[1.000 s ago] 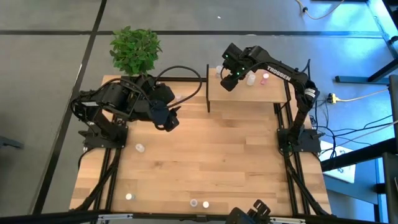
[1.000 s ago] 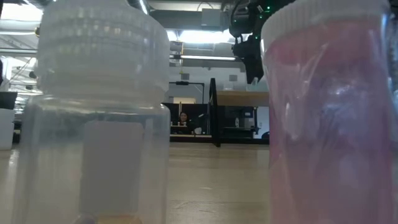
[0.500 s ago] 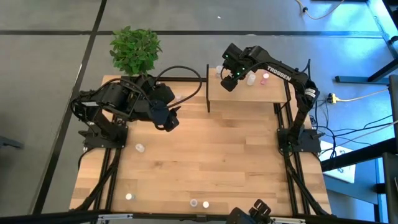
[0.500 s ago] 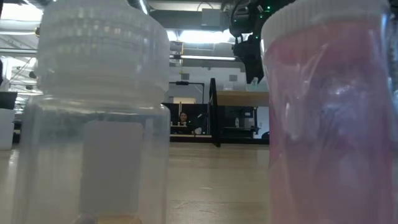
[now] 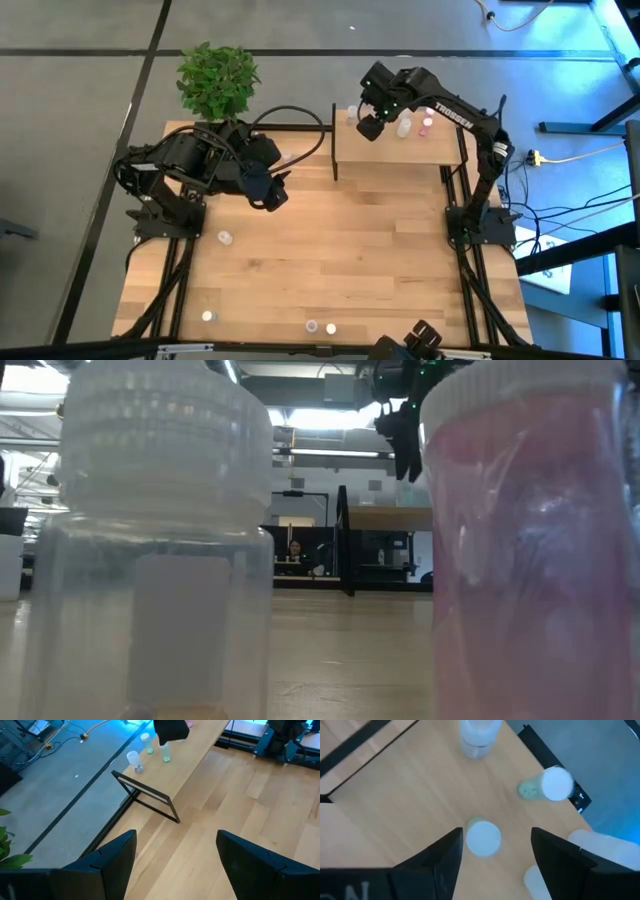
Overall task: Pick and place medicine bottles onto shelf by color
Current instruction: Put the top transparent pill bottle aligned with the other transparent pill bottle on the shelf
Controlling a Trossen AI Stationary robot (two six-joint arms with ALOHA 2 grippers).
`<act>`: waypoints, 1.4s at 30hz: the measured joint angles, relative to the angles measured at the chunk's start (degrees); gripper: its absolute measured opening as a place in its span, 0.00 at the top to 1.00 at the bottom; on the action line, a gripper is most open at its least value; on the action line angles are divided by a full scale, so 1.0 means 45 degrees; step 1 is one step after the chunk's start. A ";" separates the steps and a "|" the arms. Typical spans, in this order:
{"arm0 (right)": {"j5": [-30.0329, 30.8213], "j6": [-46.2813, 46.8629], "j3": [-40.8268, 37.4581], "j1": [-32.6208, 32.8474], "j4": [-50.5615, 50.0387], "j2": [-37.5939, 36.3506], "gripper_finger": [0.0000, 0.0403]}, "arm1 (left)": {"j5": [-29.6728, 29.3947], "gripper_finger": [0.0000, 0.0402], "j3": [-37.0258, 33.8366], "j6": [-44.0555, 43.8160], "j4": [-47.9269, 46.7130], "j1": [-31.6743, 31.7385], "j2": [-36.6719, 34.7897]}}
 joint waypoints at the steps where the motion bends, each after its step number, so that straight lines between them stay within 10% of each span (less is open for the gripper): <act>1: 0.0000 0.0003 0.0162 0.0000 -0.0114 0.0000 0.41 | 0.0000 0.33 0.0000 0.0000 0.0000 0.0000 0.0000; 18: 0.0136 -0.1406 0.4626 0.2684 -0.1923 -0.0015 0.41 | 0.0874 0.33 0.0000 -0.0139 -0.0005 0.0000 0.0000; 42: 0.0092 -0.2215 0.5225 0.7884 -0.2717 -0.1681 0.41 | 0.2340 0.33 0.0000 -0.1385 -0.0007 0.0421 -0.0005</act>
